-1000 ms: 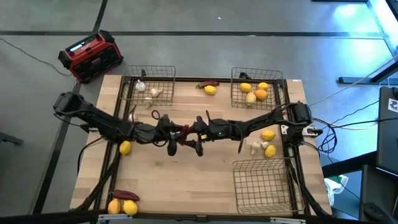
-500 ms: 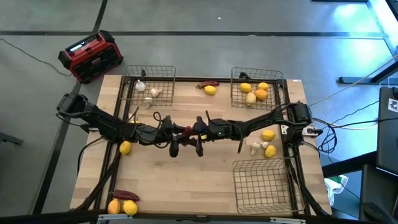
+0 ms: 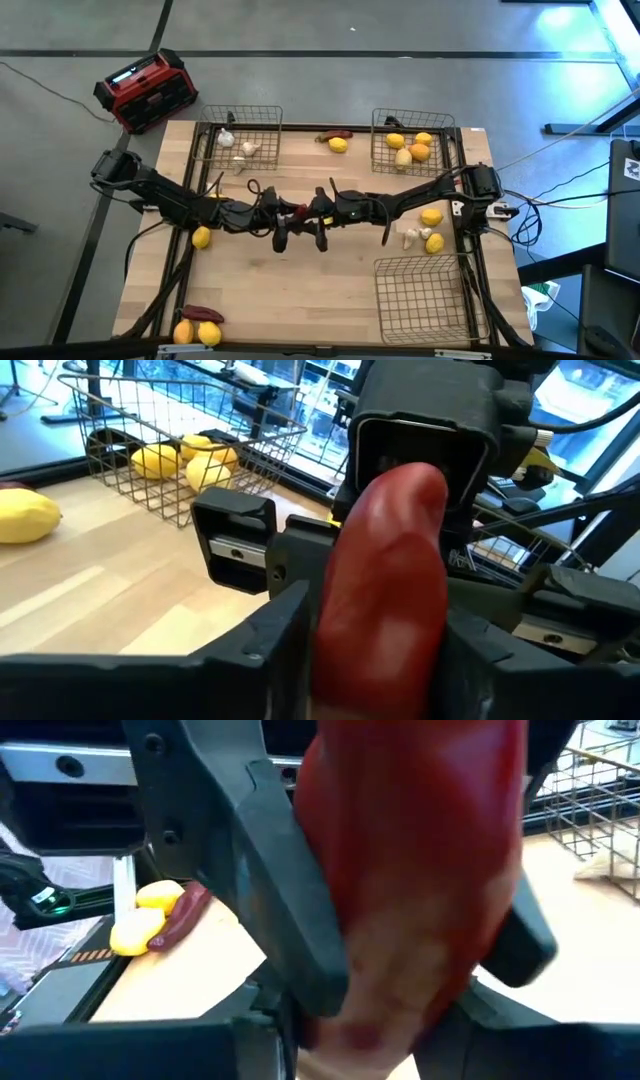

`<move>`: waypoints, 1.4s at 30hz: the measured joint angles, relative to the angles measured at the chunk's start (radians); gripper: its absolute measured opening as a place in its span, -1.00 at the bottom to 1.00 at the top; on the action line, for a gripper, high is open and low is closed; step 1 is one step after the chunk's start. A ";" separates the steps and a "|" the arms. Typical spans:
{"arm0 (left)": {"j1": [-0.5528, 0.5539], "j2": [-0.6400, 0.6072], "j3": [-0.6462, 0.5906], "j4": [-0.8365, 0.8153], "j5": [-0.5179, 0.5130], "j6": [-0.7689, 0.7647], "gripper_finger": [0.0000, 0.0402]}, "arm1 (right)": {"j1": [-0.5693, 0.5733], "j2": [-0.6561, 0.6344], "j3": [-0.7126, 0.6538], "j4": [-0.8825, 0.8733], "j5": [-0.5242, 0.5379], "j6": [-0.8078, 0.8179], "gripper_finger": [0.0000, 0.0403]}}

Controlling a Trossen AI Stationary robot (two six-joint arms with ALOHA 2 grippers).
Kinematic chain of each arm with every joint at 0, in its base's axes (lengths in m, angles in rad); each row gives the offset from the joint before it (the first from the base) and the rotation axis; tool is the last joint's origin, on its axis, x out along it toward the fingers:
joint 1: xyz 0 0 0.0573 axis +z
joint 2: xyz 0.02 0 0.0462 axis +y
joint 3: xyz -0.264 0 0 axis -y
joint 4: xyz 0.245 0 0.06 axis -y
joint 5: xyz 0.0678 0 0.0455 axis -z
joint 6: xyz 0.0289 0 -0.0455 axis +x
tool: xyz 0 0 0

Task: Sort produce into baskets
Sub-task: Put the red chili pepper into the bottom wire basket

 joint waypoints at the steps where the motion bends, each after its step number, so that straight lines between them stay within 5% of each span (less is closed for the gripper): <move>1: 0.000 0.000 0.000 -0.001 0.001 0.001 -0.16 | 0.000 0.000 0.000 -0.002 -0.005 0.000 -0.38; 11: -0.004 -0.112 0.002 -0.172 0.016 0.063 0.01 | -0.001 -0.116 0.000 -0.257 -0.002 -0.087 -0.42; 24: -0.004 -0.177 0.000 -0.401 0.004 -0.016 0.01 | 0.035 -0.440 0.000 -0.792 0.006 -0.128 -0.41; 42: -0.002 -0.176 0.000 -0.398 -0.017 -0.019 0.02 | 0.380 -0.720 0.000 -1.212 0.065 0.179 -0.41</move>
